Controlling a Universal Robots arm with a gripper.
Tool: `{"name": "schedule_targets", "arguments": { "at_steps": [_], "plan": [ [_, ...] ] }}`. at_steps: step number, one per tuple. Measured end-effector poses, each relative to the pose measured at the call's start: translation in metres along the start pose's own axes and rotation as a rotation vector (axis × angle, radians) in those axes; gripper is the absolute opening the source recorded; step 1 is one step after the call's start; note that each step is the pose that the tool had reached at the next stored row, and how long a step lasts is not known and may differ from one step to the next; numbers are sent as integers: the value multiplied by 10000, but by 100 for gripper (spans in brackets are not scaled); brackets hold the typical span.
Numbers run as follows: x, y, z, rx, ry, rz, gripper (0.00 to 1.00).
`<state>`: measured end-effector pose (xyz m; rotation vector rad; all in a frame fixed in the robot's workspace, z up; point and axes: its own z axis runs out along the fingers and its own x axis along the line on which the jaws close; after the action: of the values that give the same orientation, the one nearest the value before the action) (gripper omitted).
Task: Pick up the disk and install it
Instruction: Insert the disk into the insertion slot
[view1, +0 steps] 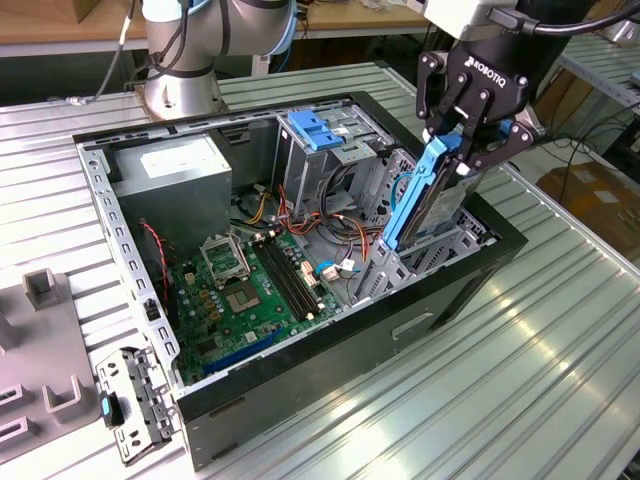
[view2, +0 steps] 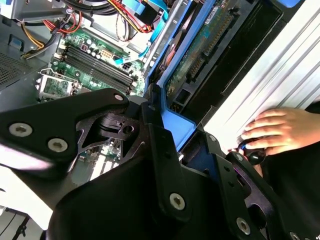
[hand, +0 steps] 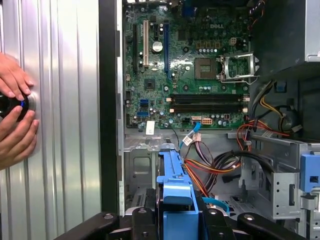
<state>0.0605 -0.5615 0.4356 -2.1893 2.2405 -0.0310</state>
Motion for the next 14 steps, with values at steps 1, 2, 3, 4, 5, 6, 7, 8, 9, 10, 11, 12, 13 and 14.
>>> {"name": "schedule_targets", "arguments": {
  "at_steps": [1, 2, 3, 4, 5, 6, 7, 8, 9, 10, 11, 12, 13, 14],
  "plan": [
    [0, 0, 10, 0, 0, 0, 37],
    [0, 0, 17, 0, 0, 0, 37],
    [0, 1, 37, 0, 0, 0, 37],
    [0, 1, 50, 0, 0, 0, 37],
    [0, 2, 70, 0, 0, 0, 37],
    [0, 2, 80, 0, 0, 0, 37],
    [0, 2, 88, 0, 0, 0, 37],
    [0, 2, 95, 0, 0, 0, 37],
    [0, 2, 104, 0, 1, 0, 37],
    [0, 2, 114, 0, 1, 0, 37],
    [-1, 3, 122, 0, 0, 0, 37],
    [-1, 3, 138, 0, 0, 0, 37],
    [-1, 3, 155, 0, 0, 0, 37],
    [-1, 4, 169, 0, 0, 0, 37]
  ]
}}
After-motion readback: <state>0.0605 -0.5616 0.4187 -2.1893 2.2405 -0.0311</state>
